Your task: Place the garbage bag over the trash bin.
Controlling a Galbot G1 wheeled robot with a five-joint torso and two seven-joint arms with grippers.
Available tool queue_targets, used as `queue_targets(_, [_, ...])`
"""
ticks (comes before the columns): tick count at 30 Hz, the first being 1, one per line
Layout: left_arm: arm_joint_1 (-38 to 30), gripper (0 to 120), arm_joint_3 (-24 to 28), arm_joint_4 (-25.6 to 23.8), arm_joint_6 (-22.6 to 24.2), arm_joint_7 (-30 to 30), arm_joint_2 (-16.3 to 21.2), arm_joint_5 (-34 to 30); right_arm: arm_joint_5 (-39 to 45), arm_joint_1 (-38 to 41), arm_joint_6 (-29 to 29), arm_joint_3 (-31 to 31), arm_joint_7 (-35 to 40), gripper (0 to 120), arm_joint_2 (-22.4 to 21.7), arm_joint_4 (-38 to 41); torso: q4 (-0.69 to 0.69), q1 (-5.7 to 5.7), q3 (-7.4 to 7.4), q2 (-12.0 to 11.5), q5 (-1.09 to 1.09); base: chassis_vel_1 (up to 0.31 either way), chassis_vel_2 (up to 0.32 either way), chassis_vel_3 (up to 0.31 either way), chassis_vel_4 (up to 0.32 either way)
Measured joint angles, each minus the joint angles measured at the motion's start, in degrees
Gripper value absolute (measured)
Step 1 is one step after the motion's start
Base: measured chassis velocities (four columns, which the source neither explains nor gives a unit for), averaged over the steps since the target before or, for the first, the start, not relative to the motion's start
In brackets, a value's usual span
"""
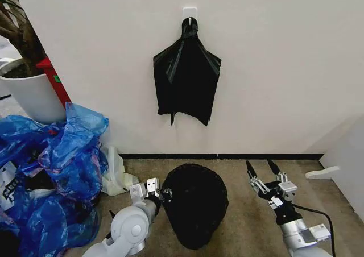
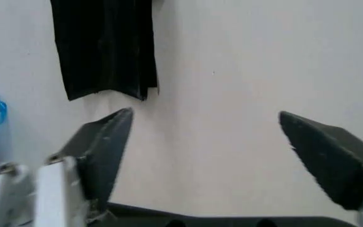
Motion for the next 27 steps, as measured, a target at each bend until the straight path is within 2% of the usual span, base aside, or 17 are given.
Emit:
queue_targets(2, [0.1, 49, -0.1, -0.1, 0.0, 0.0, 0.0, 0.0, 0.1, 0.0, -0.2, -0.1, 0.1, 91, 0.0, 0.1, 0.00, 0.00, 0.00, 0.0, 0.01, 0.000, 0.000, 0.000, 0.000])
queue_targets(4, [0.4, 58, -0.7, -1.0, -0.2, 0.3, 0.3, -0.2, 0.7, 0.5, -1.0, -0.3, 0.4, 98, -0.5, 0.6, 0.00, 0.00, 0.00, 0.0, 0.01, 0.000, 0.000, 0.000, 0.000])
queue_targets(6, [0.8, 68, -1.4, -2.1, -0.2, 0.3, 0.8, -0.5, 1.3, 1.2, -1.8, -0.5, 1.0, 100, -0.9, 1.0, 0.00, 0.00, 0.01, 0.0, 0.01, 0.000, 0.000, 0.000, 0.000])
queue_targets(15, [2.5, 98, -3.0, -6.9, -0.5, -0.2, 2.5, 1.3, 3.0, 2.4, -4.1, -1.5, 3.3, 100, -1.9, 2.2, 0.00, 0.00, 0.01, 0.0, 0.01, 0.000, 0.000, 0.000, 0.000])
queue_targets(17, [2.7, 99, -3.1, -7.3, -0.5, 0.0, 2.7, 2.0, 3.1, 2.4, -4.1, -1.5, 3.4, 100, -1.9, 2.3, 0.00, 0.00, 0.01, 0.0, 0.01, 0.000, 0.000, 0.000, 0.000])
queue_targets(22, [4.7, 100, -4.0, -10.5, -4.5, 6.4, 3.6, 11.5, 3.5, 1.8, -4.6, -0.7, 4.0, 100, -1.8, 3.0, 0.00, 0.00, 0.01, 0.0, 0.01, 0.000, 0.000, 0.000, 0.000])
queue_targets(23, [5.4, 100, -4.4, -10.8, -8.0, 10.1, 4.0, 16.2, 3.4, 1.3, -4.7, -0.1, 4.0, 100, -1.7, 3.0, -0.01, 0.00, 0.00, 0.0, 0.01, 0.000, 0.000, 0.000, 0.000])
queue_targets(24, [5.4, 100, -4.4, -10.8, -8.0, 10.1, 4.0, 16.2, 3.4, 1.3, -4.7, -0.1, 4.0, 100, -1.7, 3.0, -0.01, 0.00, 0.00, 0.0, 0.01, 0.000, 0.000, 0.000, 0.000])
queue_targets(25, [6.0, 100, -4.7, -9.9, -12.6, 13.7, 4.8, 22.1, 3.1, 0.9, -4.7, 0.2, 4.0, 100, -1.5, 3.0, 0.00, 0.00, 0.00, 0.0, 0.01, 0.000, 0.000, 0.000, 0.000])
queue_targets(27, [6.4, 100, -5.1, -8.0, -17.1, 17.4, 5.8, 27.3, 2.6, 0.3, -4.8, 0.6, 4.0, 100, -1.1, 2.8, -0.01, 0.00, 0.00, 0.0, 0.02, 0.000, 0.000, 0.000, 0.000])
